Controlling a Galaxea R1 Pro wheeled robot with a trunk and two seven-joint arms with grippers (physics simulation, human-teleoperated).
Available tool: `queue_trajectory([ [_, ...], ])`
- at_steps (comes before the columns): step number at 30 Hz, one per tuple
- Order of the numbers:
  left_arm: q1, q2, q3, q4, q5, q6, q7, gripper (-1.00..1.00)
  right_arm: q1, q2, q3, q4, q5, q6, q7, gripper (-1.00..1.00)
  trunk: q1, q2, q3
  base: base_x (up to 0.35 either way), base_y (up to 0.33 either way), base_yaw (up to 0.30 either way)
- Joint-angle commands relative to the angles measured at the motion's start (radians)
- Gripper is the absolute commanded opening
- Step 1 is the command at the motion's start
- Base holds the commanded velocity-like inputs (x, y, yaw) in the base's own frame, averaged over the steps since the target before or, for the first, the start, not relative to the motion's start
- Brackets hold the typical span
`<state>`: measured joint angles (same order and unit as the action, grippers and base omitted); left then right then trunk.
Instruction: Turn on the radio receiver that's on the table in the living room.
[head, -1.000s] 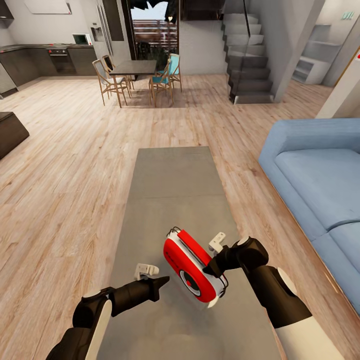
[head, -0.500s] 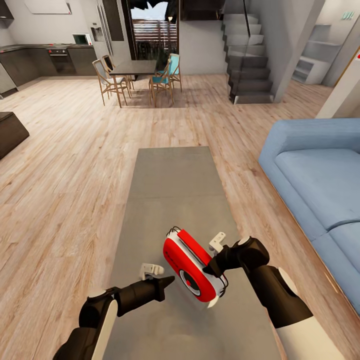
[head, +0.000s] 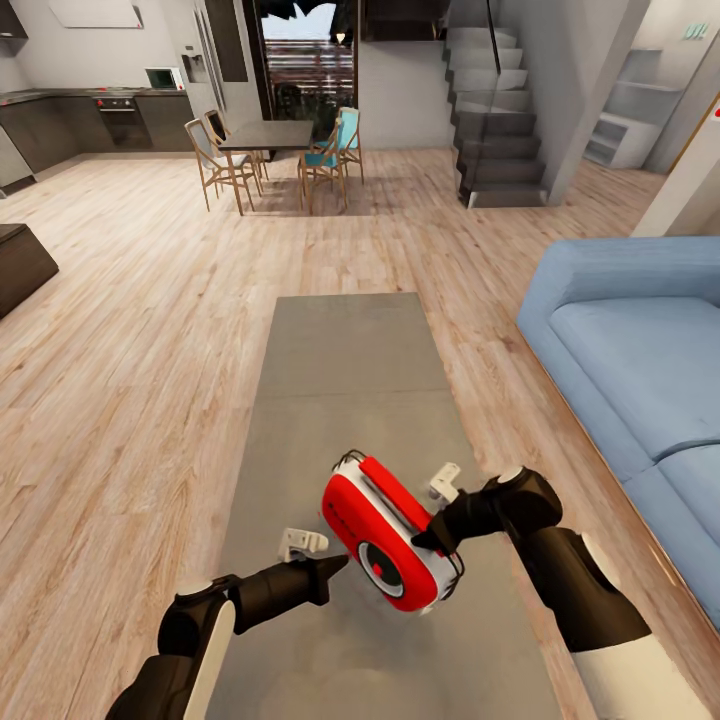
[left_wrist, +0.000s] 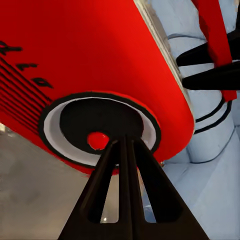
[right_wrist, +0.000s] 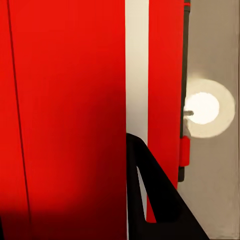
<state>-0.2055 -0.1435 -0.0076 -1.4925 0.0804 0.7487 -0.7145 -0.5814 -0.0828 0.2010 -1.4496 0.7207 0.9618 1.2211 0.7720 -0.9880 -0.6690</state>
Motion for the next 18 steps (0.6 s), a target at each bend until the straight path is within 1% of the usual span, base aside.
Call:
queue_trajectory([
  [1,0.0,0.0,0.0,0.0,0.0,0.0,0.0,-1.0,0.0,-0.006,-0.006,-0.002,-0.006,0.003,0.008,-1.0,0.0,0.0,0.0,0.0,0.0,0.0],
  [2,0.0,0.0,0.0,0.0,0.0,0.0,0.001,-1.0,0.0,-0.018,-0.016,-0.004,-0.006,0.002,0.018,-1.0,0.0,0.0,0.0,0.0,0.0,0.0],
  [4,0.0,0.001,0.0,-0.001,0.0,-0.001,0.001,-1.0,0.0,-0.032,-0.025,-0.006,-0.006,-0.004,0.026,-1.0,0.0,0.0,0.0,0.0,0.0,0.0],
  [6,0.0,0.001,0.0,-0.003,-0.001,-0.002,0.001,-1.0,0.0,-0.041,-0.029,-0.006,-0.005,-0.014,0.029,-1.0,0.0,0.0,0.0,0.0,0.0,0.0],
  [12,0.0,0.003,0.0,-0.008,-0.002,-0.007,0.001,-1.0,0.0,-0.049,-0.033,-0.006,-0.001,-0.037,0.028,-1.0,0.0,0.0,0.0,0.0,0.0,0.0],
  [18,-0.002,0.02,0.0,-0.01,-0.002,-0.009,0.003,-1.0,0.0,-0.049,-0.032,-0.006,0.004,-0.041,0.026,-1.0,0.0,0.0,0.0,0.0,0.0,0.0],
])
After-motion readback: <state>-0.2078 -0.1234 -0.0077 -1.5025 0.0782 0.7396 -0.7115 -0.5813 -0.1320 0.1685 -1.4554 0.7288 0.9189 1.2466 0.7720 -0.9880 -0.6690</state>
